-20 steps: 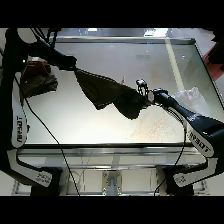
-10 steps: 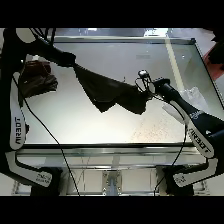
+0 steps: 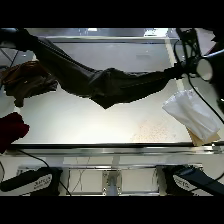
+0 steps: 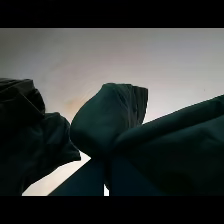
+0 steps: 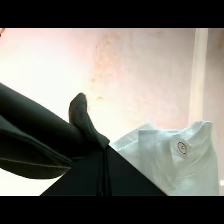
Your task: Fold the shirts.
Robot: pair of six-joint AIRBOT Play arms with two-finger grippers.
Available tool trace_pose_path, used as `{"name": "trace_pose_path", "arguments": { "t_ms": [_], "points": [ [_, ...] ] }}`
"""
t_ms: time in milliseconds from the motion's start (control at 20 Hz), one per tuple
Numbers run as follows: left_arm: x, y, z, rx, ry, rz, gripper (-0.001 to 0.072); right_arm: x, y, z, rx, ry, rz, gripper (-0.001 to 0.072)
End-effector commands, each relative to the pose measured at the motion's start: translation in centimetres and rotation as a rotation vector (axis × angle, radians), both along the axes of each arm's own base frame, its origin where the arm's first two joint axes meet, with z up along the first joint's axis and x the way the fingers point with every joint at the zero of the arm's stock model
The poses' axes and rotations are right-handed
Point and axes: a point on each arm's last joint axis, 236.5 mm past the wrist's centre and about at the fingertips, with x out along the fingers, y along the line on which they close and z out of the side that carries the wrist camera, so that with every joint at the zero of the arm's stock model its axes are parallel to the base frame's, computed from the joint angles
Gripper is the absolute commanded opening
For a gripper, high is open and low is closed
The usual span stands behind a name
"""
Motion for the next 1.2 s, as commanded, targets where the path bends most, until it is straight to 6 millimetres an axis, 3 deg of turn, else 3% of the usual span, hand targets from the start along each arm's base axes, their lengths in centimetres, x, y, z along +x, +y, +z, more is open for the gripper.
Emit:
{"name": "trace_pose_path", "arguments": {
  "t_ms": [0, 100, 200, 250, 350, 450, 550, 700, 800, 900, 1000, 1100, 1150],
  "points": [
    [-5.1, 0.5, 5.2, -0.028, -0.135, -0.003, 0.0008, -5.8, -0.1, 7.2, 0.117, -0.183, 0.040, 0.0033],
    [-5.7, -1.2, 5.6, -0.076, -0.142, -0.060, 0.0008, -6.9, 0.0, 8.7, 0.140, -0.227, 0.052, 0.0033],
    [-5.6, -3.6, 4.1, -0.135, -0.083, -0.138, 0.0008, -6.1, 0.4, 9.9, 0.149, -0.285, 0.068, 0.0033],
    [-5.1, -3.7, 2.9, -0.134, -0.048, -0.137, 0.0008, -5.2, 0.2, 10.9, 0.136, -0.340, 0.068, 0.0033],
    [-3.5, -1.2, -1.0, -0.091, 0.060, -0.015, 0.0008, -3.1, -0.6, 12.2, 0.132, -0.421, 0.034, 0.0033],
    [-2.8, 2.5, -7.3, -0.001, 0.268, 0.153, 0.0008, 0.0, -1.2, 10.8, 0.149, -0.409, -0.001, 0.0033],
    [-3.2, 4.3, -14.1, 0.088, 0.514, 0.228, 0.0008, 3.8, -2.0, 6.5, 0.159, -0.314, -0.041, 0.0033],
    [-2.1, 4.3, -23.5, 0.169, 0.780, 0.212, 0.0008, 9.8, -2.0, -4.1, 0.226, -0.088, -0.087, 0.0033],
    [0.5, 4.6, -29.0, 0.216, 0.850, 0.212, 0.0008, 13.3, -2.5, -11.3, 0.233, 0.017, -0.122, 0.0033],
    [4.7, 4.8, -32.9, 0.216, 0.788, 0.255, 0.0009, 16.1, -3.5, -16.5, 0.320, 0.037, -0.233, 0.0033],
    [10.0, 3.8, -33.7, 0.111, 0.596, 0.305, 0.0009, 18.6, -3.4, -18.9, 0.410, -0.008, -0.293, 0.0034],
    [15.3, 2.3, -30.9, -0.020, 0.350, 0.315, 0.0039, 20.9, -2.2, -19.0, 0.504, -0.087, -0.284, 0.0038],
    [17.5, 1.7, -28.7, -0.067, 0.236, 0.301, 0.0263, 21.8, -1.7, -18.4, 0.552, -0.134, -0.277, 0.0044]
  ]
}}
